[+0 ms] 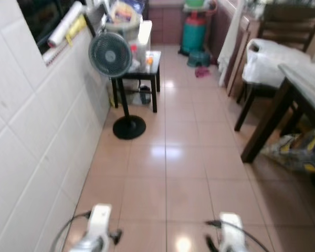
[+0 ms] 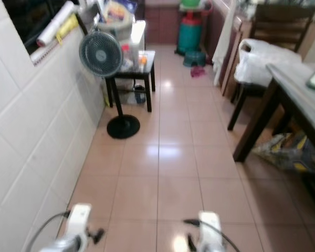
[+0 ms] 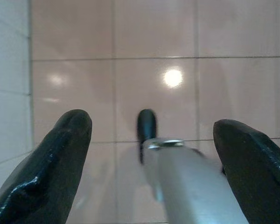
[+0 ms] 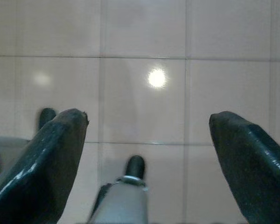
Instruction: Setting the table
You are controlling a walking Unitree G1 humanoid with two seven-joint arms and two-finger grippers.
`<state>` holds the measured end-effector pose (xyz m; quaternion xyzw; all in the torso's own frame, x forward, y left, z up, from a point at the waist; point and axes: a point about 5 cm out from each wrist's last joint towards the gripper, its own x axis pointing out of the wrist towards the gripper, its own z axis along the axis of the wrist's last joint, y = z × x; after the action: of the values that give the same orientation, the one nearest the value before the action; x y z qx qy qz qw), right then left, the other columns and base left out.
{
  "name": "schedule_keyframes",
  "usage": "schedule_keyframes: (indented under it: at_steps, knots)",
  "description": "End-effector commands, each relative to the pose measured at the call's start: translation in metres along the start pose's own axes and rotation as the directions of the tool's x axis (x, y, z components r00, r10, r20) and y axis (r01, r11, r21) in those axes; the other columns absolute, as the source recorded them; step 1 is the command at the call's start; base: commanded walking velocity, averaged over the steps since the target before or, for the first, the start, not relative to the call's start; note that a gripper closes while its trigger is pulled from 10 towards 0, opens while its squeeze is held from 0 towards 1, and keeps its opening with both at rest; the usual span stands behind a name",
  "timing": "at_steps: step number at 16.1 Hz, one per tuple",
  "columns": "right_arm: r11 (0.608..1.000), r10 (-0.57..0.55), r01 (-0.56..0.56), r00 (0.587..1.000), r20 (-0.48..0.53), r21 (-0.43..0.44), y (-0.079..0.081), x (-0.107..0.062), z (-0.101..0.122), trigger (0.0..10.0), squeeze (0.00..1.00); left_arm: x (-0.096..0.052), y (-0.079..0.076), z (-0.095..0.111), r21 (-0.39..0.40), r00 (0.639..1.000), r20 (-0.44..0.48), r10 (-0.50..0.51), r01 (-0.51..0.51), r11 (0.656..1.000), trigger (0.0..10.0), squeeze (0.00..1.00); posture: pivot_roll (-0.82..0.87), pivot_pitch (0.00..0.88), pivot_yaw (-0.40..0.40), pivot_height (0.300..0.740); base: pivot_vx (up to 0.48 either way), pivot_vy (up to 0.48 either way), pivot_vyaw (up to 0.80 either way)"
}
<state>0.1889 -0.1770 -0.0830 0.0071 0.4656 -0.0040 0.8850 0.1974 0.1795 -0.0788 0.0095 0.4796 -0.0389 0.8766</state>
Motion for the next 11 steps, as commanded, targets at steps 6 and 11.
schedule_keyframes:
  at_steps: [6,11]
  knots:
    - [1.000,0.001,-0.001,1.000,-0.013,-0.024,-0.0002,-0.0009,-0.0056,10.0,0.00,0.0002,-0.0001,0.0017,0.022,1.000,0.000,0.000,0.000,1.000,10.0,0.00,-0.03,0.000,0.017,0.740,0.308,0.000,0.00]
    - [0.999,0.006,-0.007,1.000,-0.013,-0.040,0.0013,-0.0008,-0.0057,10.0,0.00,-0.0002,0.0019,0.0004,0.028,1.000,-0.006,0.002,-0.002,1.000,10.0,0.00,-0.03,0.000,0.019,0.740,0.340,0.000,0.00]
